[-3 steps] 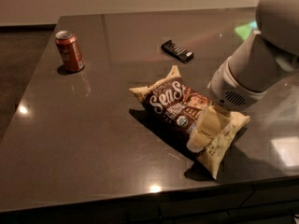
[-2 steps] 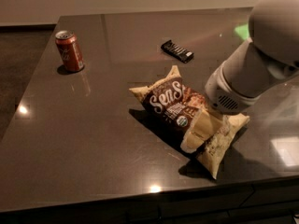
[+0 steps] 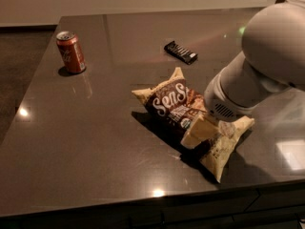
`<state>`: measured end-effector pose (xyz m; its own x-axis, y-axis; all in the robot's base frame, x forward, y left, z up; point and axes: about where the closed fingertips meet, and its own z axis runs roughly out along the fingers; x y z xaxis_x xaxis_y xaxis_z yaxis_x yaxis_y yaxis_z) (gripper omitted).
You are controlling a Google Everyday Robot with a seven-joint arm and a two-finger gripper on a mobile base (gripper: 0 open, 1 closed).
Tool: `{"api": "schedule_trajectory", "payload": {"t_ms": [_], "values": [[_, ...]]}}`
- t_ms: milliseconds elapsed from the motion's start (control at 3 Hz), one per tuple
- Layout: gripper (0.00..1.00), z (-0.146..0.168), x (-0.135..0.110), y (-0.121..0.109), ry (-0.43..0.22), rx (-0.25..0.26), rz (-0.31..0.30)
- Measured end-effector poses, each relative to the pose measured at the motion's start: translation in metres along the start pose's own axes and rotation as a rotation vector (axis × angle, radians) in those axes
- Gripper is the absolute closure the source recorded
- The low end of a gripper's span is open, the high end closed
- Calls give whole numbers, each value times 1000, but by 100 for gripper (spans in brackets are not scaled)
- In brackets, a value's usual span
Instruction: Move brown chip bag near rxbar chocolate
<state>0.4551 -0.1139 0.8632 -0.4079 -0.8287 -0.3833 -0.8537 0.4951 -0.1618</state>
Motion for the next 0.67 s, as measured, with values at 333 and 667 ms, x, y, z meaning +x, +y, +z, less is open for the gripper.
{"api": "schedule_trajectory", "payload": {"t_ms": [333,667], "values": [[44,1,2,-10,0,32,14],[68,-4,1,-24,-3,53,28]]}}
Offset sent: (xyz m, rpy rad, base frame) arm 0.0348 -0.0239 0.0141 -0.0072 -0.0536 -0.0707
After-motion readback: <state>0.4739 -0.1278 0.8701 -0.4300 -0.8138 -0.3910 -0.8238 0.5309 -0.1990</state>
